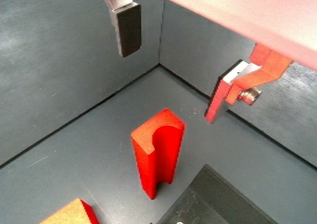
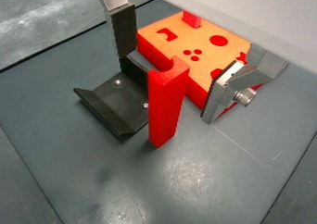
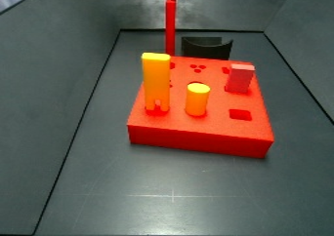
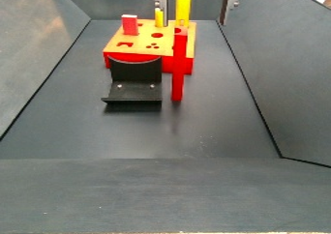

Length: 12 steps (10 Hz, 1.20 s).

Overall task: Pick up the arch object. Move up. Rotate the arch object. Move to above the board. Insert the arch object.
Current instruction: Pick up the arch object.

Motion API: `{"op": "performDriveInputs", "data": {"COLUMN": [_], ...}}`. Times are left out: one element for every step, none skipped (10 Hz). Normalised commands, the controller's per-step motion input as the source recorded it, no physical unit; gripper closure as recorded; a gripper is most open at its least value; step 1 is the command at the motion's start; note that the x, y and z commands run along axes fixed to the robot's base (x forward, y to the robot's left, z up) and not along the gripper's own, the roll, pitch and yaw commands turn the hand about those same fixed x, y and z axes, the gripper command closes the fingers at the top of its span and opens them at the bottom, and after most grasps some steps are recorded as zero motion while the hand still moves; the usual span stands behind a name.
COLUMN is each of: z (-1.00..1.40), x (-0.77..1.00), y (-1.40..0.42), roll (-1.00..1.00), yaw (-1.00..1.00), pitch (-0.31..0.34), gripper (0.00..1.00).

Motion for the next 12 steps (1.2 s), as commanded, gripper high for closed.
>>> {"op": "performDriveInputs", "data": {"z": [-0.05,-0.81,-0.99,-1.00,-1.00,-0.79,-0.63,-0.42,-0.22,-0.04,0.00,0.00], "x": [0.00,-0.15,-0.25,-0.23,0.12,0.37,0.39,0.23,0.00,0.00,0.00,0.00], "y": [0.00,-0.76,-0.91,-0.91,-0.30,0.28,0.27,0.29,0.11,0.00,0.00,0.00], "roll": [0.00,0.22,0.19,0.19,0.01,0.00,0.00,-0.03,-0.04,-0.03,0.00,0.00], "yaw": [0.00,0.10,0.23,0.25,0.03,-0.52,-0.47,-0.44,-0.20,-0.03,0.00,0.00], "pitch": [-0.043,-0.131,-0.063,0.000,0.000,0.197,0.260,0.211,0.060,0.000,0.000,0.000], "gripper": [0.00,0.00,0.00,0.00,0.00,0.00,0.00,0.00,0.00,0.00,0.00,1.00]}}
